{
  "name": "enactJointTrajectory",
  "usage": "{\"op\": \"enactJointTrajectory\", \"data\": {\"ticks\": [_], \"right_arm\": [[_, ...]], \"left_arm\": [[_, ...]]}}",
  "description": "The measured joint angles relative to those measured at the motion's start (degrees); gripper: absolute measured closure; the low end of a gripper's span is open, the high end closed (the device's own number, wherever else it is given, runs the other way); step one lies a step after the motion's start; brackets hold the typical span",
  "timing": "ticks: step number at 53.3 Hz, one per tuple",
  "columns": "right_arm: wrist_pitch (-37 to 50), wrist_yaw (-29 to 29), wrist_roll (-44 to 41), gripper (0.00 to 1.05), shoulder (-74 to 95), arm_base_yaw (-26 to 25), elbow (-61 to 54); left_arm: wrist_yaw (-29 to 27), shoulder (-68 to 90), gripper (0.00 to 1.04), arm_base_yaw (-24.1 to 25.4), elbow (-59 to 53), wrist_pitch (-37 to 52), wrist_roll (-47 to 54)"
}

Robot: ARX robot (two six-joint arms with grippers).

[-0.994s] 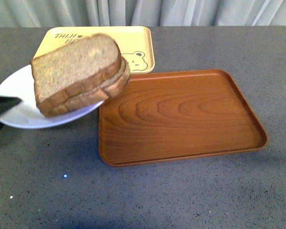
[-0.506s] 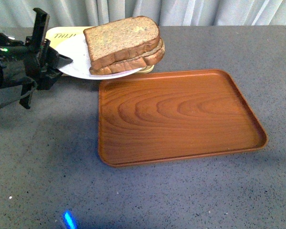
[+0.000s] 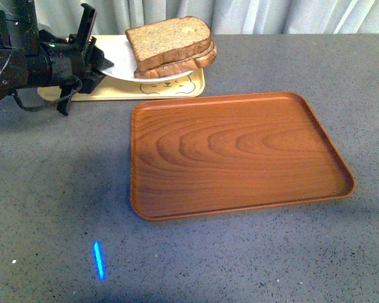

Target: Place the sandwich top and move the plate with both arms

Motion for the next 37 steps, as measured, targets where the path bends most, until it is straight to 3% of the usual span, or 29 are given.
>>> {"op": "enactJointTrajectory", "data": {"ticks": [8,21,26,37], "right_arm": [[0.0,0.0,0.0,0.09,0.0,0.0,0.0],[0.0,0.0,0.0,0.09,0.0,0.0,0.0],[0.0,0.0,0.0,0.09,0.0,0.0,0.0],[0.0,0.0,0.0,0.09,0.0,0.0,0.0]], "left_arm": [[0.4,1.8,0.99,0.1,2.8,-2.2,0.8],[1.9,1.4,0.64,0.6,1.2,-0.6,1.1],[3.3,-0.7,0.44,1.7,-3.3,2.3,1.4],[5.9,-6.1,0.12,5.5,-13.2,9.5,1.8]]}}
